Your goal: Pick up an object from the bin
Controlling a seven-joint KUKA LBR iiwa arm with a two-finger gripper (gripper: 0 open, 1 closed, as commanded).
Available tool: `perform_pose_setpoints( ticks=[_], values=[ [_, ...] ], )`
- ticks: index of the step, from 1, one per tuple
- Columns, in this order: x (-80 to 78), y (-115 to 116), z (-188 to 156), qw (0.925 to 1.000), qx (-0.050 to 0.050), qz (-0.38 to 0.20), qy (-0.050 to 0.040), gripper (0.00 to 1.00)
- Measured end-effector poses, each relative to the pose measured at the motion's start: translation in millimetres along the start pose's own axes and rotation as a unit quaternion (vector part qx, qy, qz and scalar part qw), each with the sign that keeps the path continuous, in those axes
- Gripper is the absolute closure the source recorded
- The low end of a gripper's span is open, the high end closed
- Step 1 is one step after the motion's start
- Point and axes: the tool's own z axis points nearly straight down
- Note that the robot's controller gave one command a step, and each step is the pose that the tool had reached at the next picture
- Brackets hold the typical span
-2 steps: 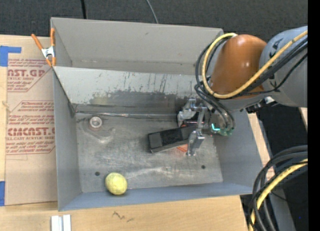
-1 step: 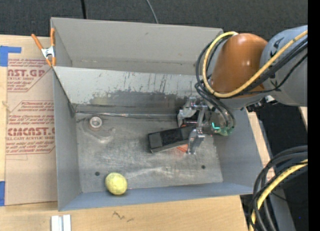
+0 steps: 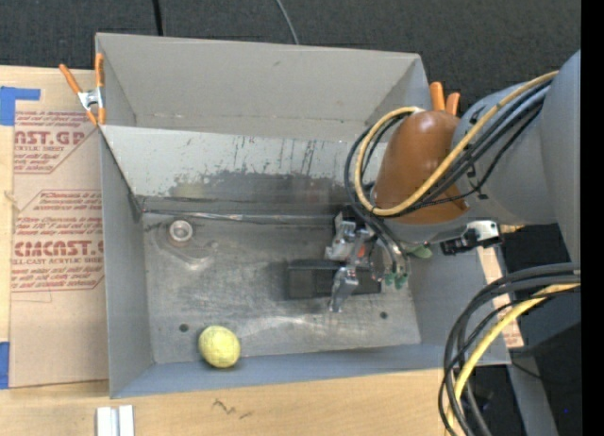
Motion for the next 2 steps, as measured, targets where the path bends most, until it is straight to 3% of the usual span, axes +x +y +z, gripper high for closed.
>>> perform_pose_setpoints(
  ticks=[2],
  values=[
    [1.1, -0.1, -0.9, 1.0, 0.0, 0.001, -0.0014, 1.0]
  ],
)
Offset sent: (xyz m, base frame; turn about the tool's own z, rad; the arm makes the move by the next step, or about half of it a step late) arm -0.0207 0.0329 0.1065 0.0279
